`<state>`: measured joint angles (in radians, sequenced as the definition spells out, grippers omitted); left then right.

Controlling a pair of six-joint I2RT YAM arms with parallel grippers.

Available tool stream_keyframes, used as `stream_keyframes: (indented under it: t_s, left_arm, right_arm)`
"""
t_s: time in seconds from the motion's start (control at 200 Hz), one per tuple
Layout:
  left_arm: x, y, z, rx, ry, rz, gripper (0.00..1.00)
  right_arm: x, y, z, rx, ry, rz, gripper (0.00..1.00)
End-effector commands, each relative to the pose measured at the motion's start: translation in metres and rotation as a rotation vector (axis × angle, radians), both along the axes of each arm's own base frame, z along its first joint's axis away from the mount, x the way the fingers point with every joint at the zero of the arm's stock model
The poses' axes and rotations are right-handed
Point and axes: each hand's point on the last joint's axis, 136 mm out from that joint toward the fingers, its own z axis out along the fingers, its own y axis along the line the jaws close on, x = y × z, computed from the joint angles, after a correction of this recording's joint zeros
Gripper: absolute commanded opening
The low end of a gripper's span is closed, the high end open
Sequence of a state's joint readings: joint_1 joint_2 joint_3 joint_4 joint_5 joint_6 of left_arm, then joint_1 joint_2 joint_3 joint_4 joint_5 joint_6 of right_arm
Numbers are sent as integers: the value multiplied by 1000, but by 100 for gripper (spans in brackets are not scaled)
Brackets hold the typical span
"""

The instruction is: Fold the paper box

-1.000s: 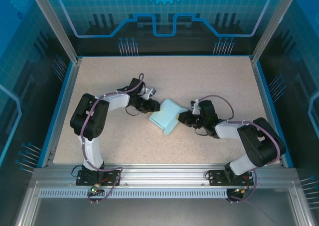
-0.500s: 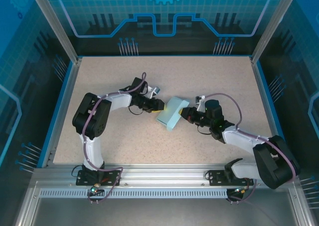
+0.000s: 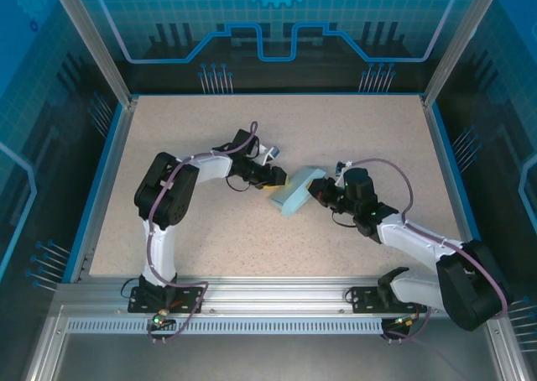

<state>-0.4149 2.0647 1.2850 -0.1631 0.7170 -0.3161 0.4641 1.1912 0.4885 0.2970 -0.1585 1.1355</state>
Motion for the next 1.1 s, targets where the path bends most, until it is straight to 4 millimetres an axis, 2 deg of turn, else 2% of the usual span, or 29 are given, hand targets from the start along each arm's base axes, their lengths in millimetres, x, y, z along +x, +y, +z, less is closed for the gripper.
stream_keyframes:
  t_s: [0.0,0.25,0.535,0.64,0.745,0.86,0.945,1.02,1.095]
  left_arm:
    - [-17,-12,-7,-15,86,-51,52]
    - [-12,-20,-6,-29,93,-75,56]
    - [-2,-24,-2,-22,86,-94,60]
    - [8,-19,-2,10,66,-69,62]
    - [27,-1,-1,69,26,0,65]
    - [47,27,14,133,-70,97,70]
    - [51,48,34,175,-172,169,74]
    - [42,53,59,157,-273,180,76]
    - [24,50,79,112,-368,155,80]
  right_arm:
    - [13,-13,-5,-69,4,-99,7]
    - [23,-23,-13,-117,39,-178,7]
    - [40,-22,-29,-160,79,-211,6]
    - [45,-23,-37,-179,96,-217,5]
    - [48,-23,-43,-189,108,-220,5]
    - [50,-23,-45,-198,113,-216,5]
    - [50,-23,-45,-205,112,-215,5]
    - [50,-23,-44,-210,110,-212,5]
    - [50,-24,-43,-211,108,-211,5]
